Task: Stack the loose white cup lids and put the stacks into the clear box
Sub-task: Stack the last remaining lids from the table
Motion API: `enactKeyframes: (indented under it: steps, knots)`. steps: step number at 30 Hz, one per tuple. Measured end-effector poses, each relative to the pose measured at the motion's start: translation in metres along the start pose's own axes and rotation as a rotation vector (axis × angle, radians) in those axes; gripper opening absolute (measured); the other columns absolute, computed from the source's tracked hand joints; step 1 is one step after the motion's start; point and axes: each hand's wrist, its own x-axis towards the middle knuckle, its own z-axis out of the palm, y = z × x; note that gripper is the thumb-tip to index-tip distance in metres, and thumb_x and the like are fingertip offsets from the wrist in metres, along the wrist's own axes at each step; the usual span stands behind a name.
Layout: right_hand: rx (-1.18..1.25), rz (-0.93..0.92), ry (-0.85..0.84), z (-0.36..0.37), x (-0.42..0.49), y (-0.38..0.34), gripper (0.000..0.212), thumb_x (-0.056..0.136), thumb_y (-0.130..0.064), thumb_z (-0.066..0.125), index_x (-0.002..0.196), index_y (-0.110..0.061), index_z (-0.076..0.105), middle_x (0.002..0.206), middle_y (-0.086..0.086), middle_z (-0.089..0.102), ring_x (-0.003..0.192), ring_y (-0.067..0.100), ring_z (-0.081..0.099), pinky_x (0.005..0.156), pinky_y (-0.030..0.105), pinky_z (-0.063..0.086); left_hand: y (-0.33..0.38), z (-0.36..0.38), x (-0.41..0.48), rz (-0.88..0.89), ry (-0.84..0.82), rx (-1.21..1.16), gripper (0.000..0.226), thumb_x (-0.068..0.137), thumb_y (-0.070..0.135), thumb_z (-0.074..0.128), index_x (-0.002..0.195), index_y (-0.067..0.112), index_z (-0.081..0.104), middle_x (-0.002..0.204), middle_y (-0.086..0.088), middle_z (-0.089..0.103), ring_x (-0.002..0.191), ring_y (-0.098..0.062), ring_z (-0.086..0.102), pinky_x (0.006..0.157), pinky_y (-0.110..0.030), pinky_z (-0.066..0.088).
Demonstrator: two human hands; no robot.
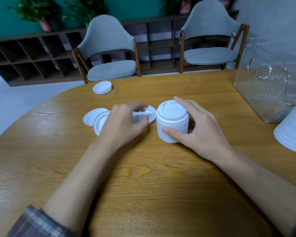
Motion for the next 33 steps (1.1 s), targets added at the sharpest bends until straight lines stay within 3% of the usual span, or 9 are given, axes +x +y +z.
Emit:
enactKeyframes:
  steps: [3,5,10,14,17,22,25,29,33]
  knots:
    - [-0.004,0.005,-0.011,-0.001,0.0,0.0,0.086,0.081,-0.049,0.084,0.155,-0.026,0.047,0.143,-0.017,0.053,0.13,-0.005,0.046,0.102,-0.001,0.027,0.0,0.003,-0.002,0.032,-0.141,0.155,0.033,0.091,0.034,0.079,0.122,0.025,0.074,0.103,0.011,0.077,0.101,-0.014,0.071,0.082,-0.038,0.057]
    - [-0.001,0.003,-0.01,0.0,0.0,0.001,0.085,0.082,-0.051,0.083,0.155,-0.026,0.047,0.143,-0.017,0.052,0.131,-0.003,0.047,0.103,0.001,0.028,0.001,0.005,-0.001,0.039,-0.166,0.167,0.029,0.093,0.025,0.077,0.122,0.025,0.074,0.101,0.012,0.078,0.1,-0.015,0.072,0.079,-0.036,0.056]
    - [0.003,0.009,-0.01,0.0,0.0,0.0,0.085,0.082,-0.051,0.083,0.154,-0.026,0.047,0.143,-0.018,0.052,0.13,-0.004,0.046,0.102,0.0,0.027,0.002,0.006,-0.001,0.04,-0.106,0.165,0.037,0.093,0.011,0.072,0.126,0.026,0.072,0.094,0.01,0.076,0.092,-0.019,0.069,0.07,-0.036,0.051]
    - [0.002,0.009,-0.011,0.0,0.0,0.0,0.085,0.082,-0.049,0.083,0.155,-0.025,0.047,0.143,-0.017,0.052,0.127,-0.008,0.044,0.1,-0.002,0.026,-0.001,0.007,0.001,0.048,-0.021,0.071,0.042,0.087,0.01,0.08,0.126,0.022,0.072,0.088,0.009,0.07,0.086,-0.02,0.068,0.076,-0.043,0.058]
    - [-0.01,0.009,-0.021,0.0,0.0,0.001,0.086,0.083,-0.051,0.082,0.156,-0.026,0.044,0.144,-0.017,0.05,0.126,-0.009,0.042,0.099,-0.003,0.025,-0.002,0.007,0.003,0.055,0.063,-0.045,0.044,0.086,0.013,0.084,0.127,0.021,0.071,0.085,0.01,0.068,0.081,-0.016,0.067,0.077,-0.041,0.059]
    - [0.022,0.013,-0.021,0.0,0.0,-0.001,0.09,0.083,-0.063,0.072,0.158,-0.024,0.042,0.147,-0.02,0.048,0.131,-0.009,0.042,0.102,-0.002,0.023,0.014,0.001,0.002,-0.023,0.292,-0.259,0.039,0.09,0.009,0.074,0.125,0.023,0.071,0.101,0.006,0.071,0.09,-0.009,0.068,0.072,-0.019,0.058]
    - [0.047,0.015,-0.011,0.0,0.0,-0.002,0.083,0.086,-0.058,0.072,0.156,-0.023,0.045,0.145,-0.018,0.051,0.129,-0.01,0.043,0.102,0.0,0.026,0.018,-0.003,0.005,-0.125,0.352,-0.479,0.043,0.089,0.008,0.069,0.129,0.023,0.068,0.106,0.014,0.068,0.097,-0.012,0.069,0.081,-0.034,0.063]
    - [0.056,0.023,-0.014,0.001,0.0,0.0,0.08,0.088,-0.056,0.074,0.156,-0.026,0.044,0.143,-0.019,0.051,0.129,-0.009,0.045,0.102,0.001,0.028,0.03,-0.007,0.005,-0.341,0.239,-0.976,0.054,0.095,-0.007,0.061,0.138,0.027,0.064,0.1,-0.001,0.055,0.088,-0.01,0.069,0.079,-0.036,0.064]
    - [0.055,0.032,-0.032,0.0,0.0,0.001,0.086,0.087,-0.058,0.073,0.16,-0.036,0.032,0.142,-0.024,0.047,0.127,-0.012,0.042,0.098,-0.002,0.028,0.033,-0.006,0.004,-0.365,0.071,-1.079,0.06,0.093,-0.004,0.061,0.139,0.034,0.065,0.115,-0.019,0.061,0.102,-0.025,0.072,0.082,-0.04,0.064]
